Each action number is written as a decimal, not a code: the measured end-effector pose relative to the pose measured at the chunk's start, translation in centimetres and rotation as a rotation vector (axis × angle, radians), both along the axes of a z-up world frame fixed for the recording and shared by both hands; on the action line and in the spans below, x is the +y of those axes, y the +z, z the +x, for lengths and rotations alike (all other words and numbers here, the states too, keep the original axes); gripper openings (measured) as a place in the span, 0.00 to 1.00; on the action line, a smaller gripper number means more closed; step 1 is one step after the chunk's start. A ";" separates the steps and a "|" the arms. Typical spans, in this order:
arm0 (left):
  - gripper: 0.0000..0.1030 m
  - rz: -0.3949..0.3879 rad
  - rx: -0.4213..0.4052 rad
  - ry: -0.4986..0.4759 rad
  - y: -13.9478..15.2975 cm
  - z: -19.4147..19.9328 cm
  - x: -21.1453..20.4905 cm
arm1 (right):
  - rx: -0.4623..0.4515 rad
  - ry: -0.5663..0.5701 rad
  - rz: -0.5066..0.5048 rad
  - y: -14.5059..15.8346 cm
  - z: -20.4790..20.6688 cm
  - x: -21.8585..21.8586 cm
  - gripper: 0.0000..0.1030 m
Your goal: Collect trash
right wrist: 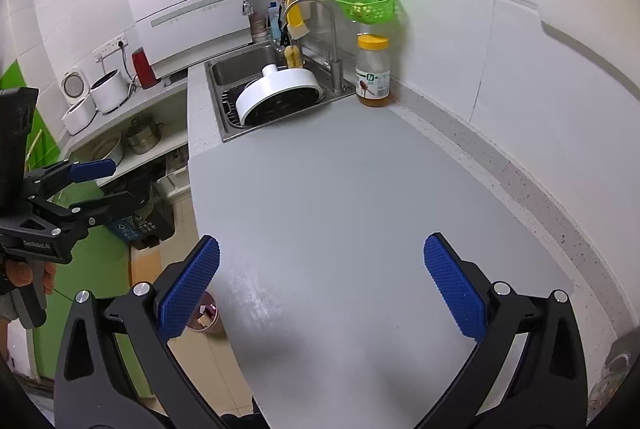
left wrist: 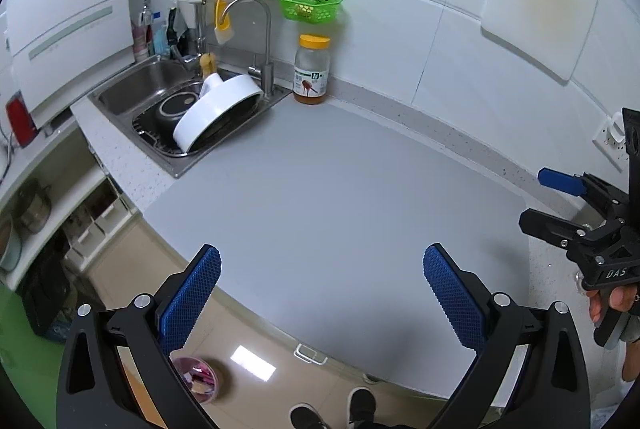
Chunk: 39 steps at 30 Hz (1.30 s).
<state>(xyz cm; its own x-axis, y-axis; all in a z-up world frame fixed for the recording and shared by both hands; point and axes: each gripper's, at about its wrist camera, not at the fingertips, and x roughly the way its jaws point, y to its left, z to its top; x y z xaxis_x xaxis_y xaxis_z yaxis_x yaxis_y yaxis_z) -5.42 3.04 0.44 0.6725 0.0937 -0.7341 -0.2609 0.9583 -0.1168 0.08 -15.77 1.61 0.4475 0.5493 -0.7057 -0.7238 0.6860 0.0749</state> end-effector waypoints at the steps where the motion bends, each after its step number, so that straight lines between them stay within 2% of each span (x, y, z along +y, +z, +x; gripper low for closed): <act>1: 0.94 0.007 -0.001 -0.008 0.1 0.2 0.1 | 0.001 -0.006 0.008 0.1 0.1 0.0 0.97; 5: 0.94 0.019 0.004 -0.033 0.4 0.8 0.6 | -0.005 -0.010 0.017 0.5 0.5 0.7 0.97; 9: 0.94 0.039 0.036 0.005 0.2 1.4 1.4 | 0.001 -0.003 0.011 0.5 0.8 1.6 0.97; 13: 0.94 -0.018 0.036 -0.007 -0.2 1.7 2.4 | 0.013 0.002 0.002 0.0 0.9 2.1 0.97; 18: 0.94 -0.010 0.053 -0.001 -0.4 2.4 2.6 | 0.025 0.008 -0.008 -0.4 1.2 2.7 0.97; 20: 0.94 0.005 0.054 -0.001 -0.3 2.4 2.4 | 0.028 0.009 -0.008 -0.5 1.5 3.0 0.97; 23: 0.94 0.079 0.050 0.012 -0.1 2.5 1.6 | 0.033 0.010 -0.005 -0.5 1.7 3.1 0.97; 25: 0.94 0.102 0.044 0.012 0.0 2.6 1.3 | 0.032 0.008 -0.009 -0.5 1.8 3.1 0.97; 32: 0.94 0.034 0.033 0.007 0.0 2.6 1.8 | 0.029 0.007 -0.011 -0.4 1.6 3.1 0.97; 39: 0.94 0.019 0.033 0.018 0.0 2.2 2.0 | 0.023 0.012 -0.021 -0.5 1.4 3.2 0.97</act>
<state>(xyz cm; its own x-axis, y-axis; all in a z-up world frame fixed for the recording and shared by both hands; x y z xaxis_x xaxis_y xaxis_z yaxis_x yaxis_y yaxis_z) -3.19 5.05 0.47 0.6459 0.1198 -0.7539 -0.2820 0.9552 -0.0899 1.43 -12.59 1.14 0.4244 0.5400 -0.7269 -0.7304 0.6786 0.0776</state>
